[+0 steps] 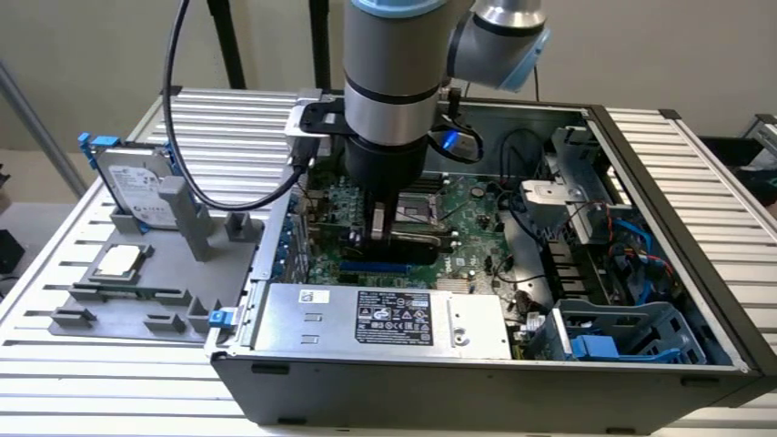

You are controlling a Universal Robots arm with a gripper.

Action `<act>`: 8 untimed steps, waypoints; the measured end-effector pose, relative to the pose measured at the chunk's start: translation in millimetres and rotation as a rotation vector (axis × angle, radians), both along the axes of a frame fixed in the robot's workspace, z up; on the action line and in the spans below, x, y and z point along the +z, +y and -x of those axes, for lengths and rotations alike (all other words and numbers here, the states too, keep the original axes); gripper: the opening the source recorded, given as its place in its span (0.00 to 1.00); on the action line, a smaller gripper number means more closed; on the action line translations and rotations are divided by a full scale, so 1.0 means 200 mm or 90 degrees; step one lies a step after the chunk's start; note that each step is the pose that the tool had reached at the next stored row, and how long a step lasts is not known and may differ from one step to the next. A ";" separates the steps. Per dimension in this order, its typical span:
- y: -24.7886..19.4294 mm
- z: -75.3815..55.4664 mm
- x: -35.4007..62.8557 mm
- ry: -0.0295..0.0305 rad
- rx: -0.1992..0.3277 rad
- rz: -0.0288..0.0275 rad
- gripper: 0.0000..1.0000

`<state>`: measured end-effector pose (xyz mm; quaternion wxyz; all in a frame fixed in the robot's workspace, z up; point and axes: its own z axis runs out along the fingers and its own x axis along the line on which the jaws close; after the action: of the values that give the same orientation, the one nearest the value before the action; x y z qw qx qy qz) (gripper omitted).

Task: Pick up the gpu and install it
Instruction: 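Insert the gpu into the slot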

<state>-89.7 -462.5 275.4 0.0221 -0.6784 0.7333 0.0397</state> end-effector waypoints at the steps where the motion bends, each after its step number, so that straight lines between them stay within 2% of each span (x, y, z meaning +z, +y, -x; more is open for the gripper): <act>1: 0.000 0.00 -0.002 0.0020 0.000 0.0007 0.00; 5: 0.000 0.00 -0.009 0.0082 0.001 0.0061 0.00; 8: 0.001 0.00 -0.011 0.0086 0.001 0.0084 0.00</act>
<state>-89.6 -462.4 273.2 0.0127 -0.6790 0.7329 0.0395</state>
